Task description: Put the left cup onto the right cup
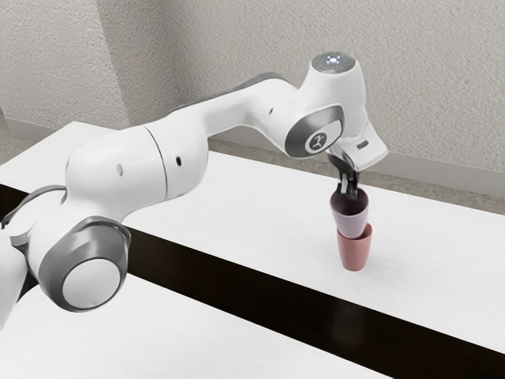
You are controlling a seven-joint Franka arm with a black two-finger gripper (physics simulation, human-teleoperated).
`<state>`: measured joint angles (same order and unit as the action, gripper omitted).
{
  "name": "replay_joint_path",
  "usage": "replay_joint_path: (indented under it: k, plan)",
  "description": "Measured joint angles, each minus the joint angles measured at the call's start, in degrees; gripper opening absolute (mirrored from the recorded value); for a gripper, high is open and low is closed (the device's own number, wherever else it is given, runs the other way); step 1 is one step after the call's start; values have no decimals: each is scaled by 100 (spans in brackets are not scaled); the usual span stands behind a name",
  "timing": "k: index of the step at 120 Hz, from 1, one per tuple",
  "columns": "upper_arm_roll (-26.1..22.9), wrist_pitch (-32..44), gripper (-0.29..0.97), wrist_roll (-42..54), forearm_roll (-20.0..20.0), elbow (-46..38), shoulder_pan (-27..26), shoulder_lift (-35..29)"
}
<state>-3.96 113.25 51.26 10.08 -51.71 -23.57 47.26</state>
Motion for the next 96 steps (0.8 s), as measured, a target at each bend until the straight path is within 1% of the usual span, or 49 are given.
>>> replay_joint_path:
  k: [54,56,78,86,96]
  plan:
    - [-7,0,-10,-89,-57,-9,121,134]
    - [-7,-1,-8,-89,-60,-9,120,135]
    - [-13,-31,32,-57,-72,-9,115,132]
    - [-12,-41,42,-40,-69,-9,115,121]
    - [-10,-63,50,-18,-64,-9,115,100]
